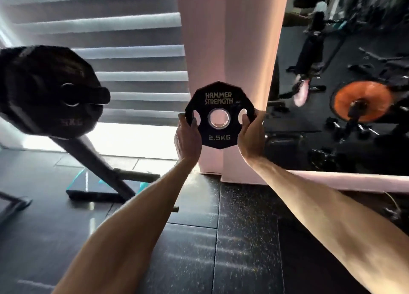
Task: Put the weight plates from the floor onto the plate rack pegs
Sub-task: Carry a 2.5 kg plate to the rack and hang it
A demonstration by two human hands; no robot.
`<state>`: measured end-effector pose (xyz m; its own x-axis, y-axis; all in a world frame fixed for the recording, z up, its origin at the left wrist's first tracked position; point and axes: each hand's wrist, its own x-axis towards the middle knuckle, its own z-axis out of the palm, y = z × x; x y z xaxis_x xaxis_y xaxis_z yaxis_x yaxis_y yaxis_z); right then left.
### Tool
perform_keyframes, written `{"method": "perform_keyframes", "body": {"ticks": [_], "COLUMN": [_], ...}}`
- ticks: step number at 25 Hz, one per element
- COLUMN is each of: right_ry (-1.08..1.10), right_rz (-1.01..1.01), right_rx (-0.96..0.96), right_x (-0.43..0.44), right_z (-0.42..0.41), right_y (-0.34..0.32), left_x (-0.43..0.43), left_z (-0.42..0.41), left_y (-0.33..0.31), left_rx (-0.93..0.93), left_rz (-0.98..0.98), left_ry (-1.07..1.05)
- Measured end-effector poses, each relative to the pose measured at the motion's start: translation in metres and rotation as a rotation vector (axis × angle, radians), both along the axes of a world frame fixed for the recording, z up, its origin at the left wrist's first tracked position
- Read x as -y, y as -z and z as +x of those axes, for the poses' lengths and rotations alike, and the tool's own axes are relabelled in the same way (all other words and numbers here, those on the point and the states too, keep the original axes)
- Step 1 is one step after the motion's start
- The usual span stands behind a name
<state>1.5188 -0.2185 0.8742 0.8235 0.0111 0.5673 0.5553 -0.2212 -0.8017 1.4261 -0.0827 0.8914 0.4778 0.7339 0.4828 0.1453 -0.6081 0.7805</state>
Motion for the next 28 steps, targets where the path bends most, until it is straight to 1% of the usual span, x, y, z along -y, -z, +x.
{"method": "perform_keyframes", "body": {"ticks": [2, 5, 8, 13, 16, 20, 28], "right_ry": [-0.13, -0.251, -0.411, -0.614, -0.721, -0.891, -1.147], "right_rz": [-0.018, 0.02, 0.058, 0.132, 0.171, 0.253, 0.241], "right_rx": [-0.007, 0.013, 0.048, 0.076, 0.106, 0.117, 0.119], "right_x": [-0.032, -0.087, -0.148, -0.23, -0.258, -0.287, -0.333], "right_z": [0.029, 0.049, 0.046, 0.025, 0.01, -0.003, -0.008], "right_y": [-0.016, -0.028, -0.032, -0.044, -0.057, -0.074, -0.083], "left_x": [-0.014, -0.044, -0.077, -0.117, -0.127, -0.135, -0.128], "left_z": [0.009, 0.006, -0.011, -0.043, -0.057, -0.07, -0.069], "left_y": [-0.008, -0.017, -0.02, -0.018, -0.023, -0.03, -0.046], "left_rx": [0.033, 0.039, 0.033, 0.07, 0.096, 0.101, 0.099], "left_rz": [0.044, 0.154, 0.242, 0.324, 0.318, 0.409, 0.482], "left_ry": [-0.119, -0.319, -0.514, -0.741, -0.843, -0.946, -1.158]}}
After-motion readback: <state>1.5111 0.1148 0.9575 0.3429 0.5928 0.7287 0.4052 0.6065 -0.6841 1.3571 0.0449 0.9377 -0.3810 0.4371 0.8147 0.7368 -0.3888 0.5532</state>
